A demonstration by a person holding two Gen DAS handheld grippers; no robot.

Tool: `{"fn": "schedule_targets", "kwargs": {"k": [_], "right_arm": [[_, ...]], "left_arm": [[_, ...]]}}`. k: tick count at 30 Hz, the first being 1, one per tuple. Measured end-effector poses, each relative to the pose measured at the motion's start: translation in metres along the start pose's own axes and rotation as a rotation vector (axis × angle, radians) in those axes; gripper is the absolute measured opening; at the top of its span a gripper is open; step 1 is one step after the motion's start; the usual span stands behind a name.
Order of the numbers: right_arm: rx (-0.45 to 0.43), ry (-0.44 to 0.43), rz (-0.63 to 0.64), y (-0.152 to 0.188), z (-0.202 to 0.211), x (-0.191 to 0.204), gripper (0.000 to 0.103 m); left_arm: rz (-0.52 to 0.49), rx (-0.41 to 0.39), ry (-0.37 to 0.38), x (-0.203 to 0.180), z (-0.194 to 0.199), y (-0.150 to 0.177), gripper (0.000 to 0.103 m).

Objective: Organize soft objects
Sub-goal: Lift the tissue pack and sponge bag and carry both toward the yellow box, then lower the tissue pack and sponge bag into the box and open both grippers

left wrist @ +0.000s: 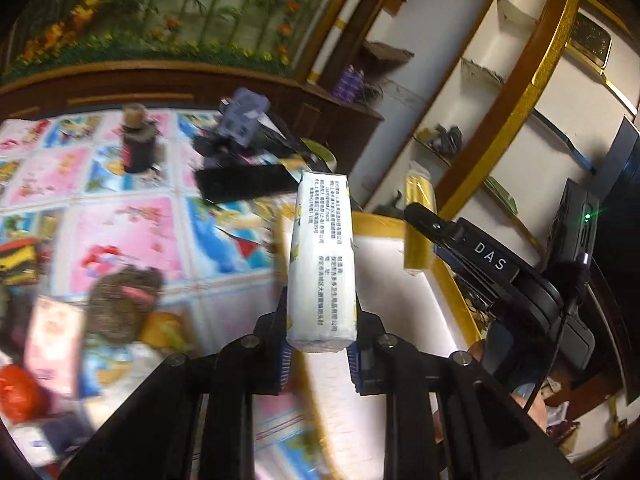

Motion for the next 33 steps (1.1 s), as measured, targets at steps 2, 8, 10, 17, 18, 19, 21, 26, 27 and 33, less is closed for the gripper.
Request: {"fn": "schedule_targets", "kwargs": {"k": [2, 8, 10, 17, 18, 19, 21, 26, 27, 33], "right_arm": [[0.02, 0.028, -0.012, -0.002, -0.006, -0.012, 0.042], [0.131, 0.077, -0.05, 0.008, -0.033, -0.035, 0.042], [0.17, 0.078, -0.043, 0.012, -0.04, -0.036, 0.043], [0.214, 0.08, -0.036, 0.023, -0.047, -0.034, 0.044], [0.217, 0.079, -0.037, 0.024, -0.048, -0.03, 0.044], [0.218, 0.082, -0.036, 0.025, -0.048, -0.029, 0.044], [0.219, 0.083, -0.036, 0.025, -0.049, -0.029, 0.044], [0.226, 0.083, -0.037, 0.027, -0.049, -0.023, 0.044], [0.225, 0.083, -0.038, 0.027, -0.049, -0.023, 0.045], [0.217, 0.09, -0.049, 0.026, -0.048, -0.024, 0.055]], "left_arm": [[0.009, 0.035, -0.007, -0.005, -0.024, -0.001, 0.022], [0.033, 0.154, -0.059, 0.001, -0.082, 0.006, 0.022], [0.051, 0.175, -0.078, 0.008, -0.091, 0.007, 0.022], [0.028, 0.17, -0.1, 0.009, -0.096, 0.008, 0.022], [0.02, 0.169, -0.101, 0.008, -0.096, 0.008, 0.022], [0.019, 0.17, -0.099, 0.007, -0.097, 0.008, 0.022], [0.021, 0.167, -0.098, 0.007, -0.097, 0.007, 0.022], [0.024, 0.163, -0.094, 0.007, -0.096, 0.007, 0.023], [0.024, 0.162, -0.094, 0.007, -0.096, 0.007, 0.023], [0.02, 0.161, -0.088, 0.007, -0.096, 0.007, 0.031]]}}
Point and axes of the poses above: each gripper's, at about its wrist camera, not at the fingertips, and z roughly against the way its jaws point, x to its left, y to its underside, the point moved 5 cm from there along -z, roughly the way its jaws point, and after that the axes turned 9 degrees about y, right-handed, at the moved point
